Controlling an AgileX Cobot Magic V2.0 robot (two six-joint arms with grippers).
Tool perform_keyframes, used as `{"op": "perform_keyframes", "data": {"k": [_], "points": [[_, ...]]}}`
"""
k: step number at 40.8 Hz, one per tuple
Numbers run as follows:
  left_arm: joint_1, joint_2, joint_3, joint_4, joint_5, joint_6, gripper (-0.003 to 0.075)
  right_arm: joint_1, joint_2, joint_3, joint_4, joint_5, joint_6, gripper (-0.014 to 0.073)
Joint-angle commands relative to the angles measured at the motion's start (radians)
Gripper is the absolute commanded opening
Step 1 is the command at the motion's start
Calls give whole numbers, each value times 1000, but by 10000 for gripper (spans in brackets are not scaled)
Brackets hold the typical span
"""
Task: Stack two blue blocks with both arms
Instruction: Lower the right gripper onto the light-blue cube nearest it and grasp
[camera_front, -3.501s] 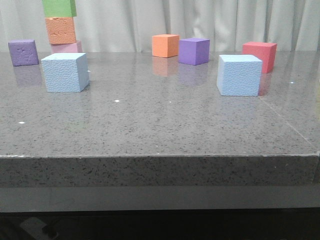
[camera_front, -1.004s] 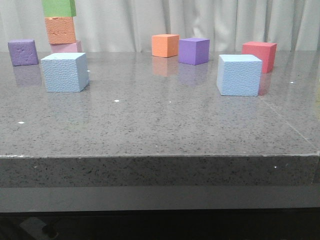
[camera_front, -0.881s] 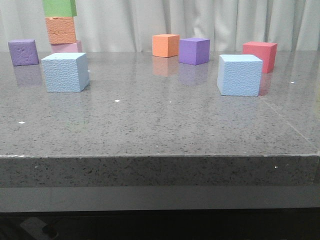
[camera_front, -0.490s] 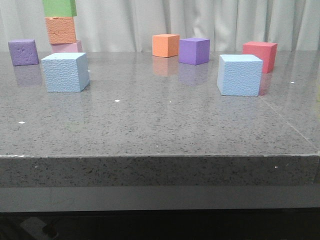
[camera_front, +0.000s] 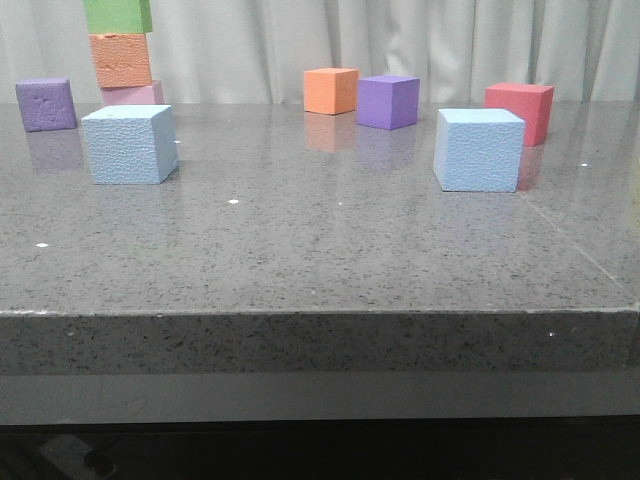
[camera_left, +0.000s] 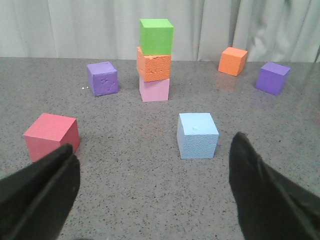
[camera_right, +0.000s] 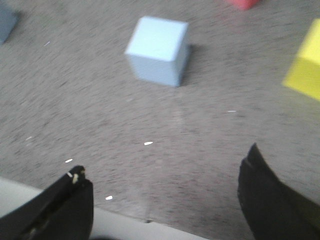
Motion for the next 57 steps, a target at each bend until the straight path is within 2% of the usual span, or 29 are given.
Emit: {"op": "perform_keyframes", "data": {"k": [1,7,11,15,17,20,28,38,57], "points": [[-8,15,-25,-7,-73,-8,599,54,88,-108,59,6,-41,602],[-8,15,-25,-7,-73,-8,599,166,258,-254,2,56,77,602],[-8,15,-25,-7,-73,-8,599,255,375,-367,-194,90,246,602],[-8,15,-25,-7,-73,-8,599,341,486,-483,-451,158,438,602],[-8,15,-25,-7,-73,-8,599,365,539,-538,-541,188,509,602],[-8,15,-25,-7,-73,-8,599,372,616,-616,-608,218,564,602],[-8,15,-25,-7,-73,-8,599,326,754,-739,-568,195,574,602],[-8,15,-25,-7,-73,-8,599,229,819,-756,-357,135,576,602],[-8,15,-25,-7,-73,-8,599,224,913,-756,-388,108,579,602]]}}
